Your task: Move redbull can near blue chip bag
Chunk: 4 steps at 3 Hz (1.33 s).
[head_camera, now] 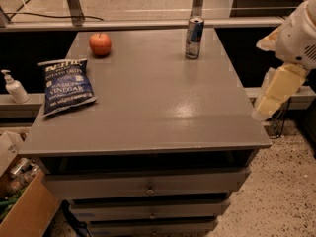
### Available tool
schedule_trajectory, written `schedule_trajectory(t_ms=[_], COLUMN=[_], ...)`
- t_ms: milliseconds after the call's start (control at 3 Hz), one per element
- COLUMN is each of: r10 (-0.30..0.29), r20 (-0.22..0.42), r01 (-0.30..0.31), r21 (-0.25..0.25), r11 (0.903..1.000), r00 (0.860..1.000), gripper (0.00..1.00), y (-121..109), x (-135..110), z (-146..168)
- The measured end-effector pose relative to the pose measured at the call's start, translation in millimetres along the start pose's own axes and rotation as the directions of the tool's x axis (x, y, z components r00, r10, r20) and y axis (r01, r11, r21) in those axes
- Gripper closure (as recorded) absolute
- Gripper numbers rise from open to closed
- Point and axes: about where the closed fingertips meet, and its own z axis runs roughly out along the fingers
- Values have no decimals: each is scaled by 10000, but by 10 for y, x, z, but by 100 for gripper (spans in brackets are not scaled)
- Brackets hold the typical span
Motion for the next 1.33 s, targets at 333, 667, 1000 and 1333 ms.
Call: schedule_trajectory(t_ms=[333,667,1000,1333], r10=[533,1047,1443,1962], r20=[1211,2311,3221,4142], r01=[-526,-1049,-1467,-1971], r21=[-87,-114,-171,-410], r11=[9986,9944,9890,9795], r00=[9912,9673,9356,8888], gripper=[0,0,0,0], y=[-433,-864,-1221,-1465], x=[-86,-182,-256,-268], z=[235,408,589,837])
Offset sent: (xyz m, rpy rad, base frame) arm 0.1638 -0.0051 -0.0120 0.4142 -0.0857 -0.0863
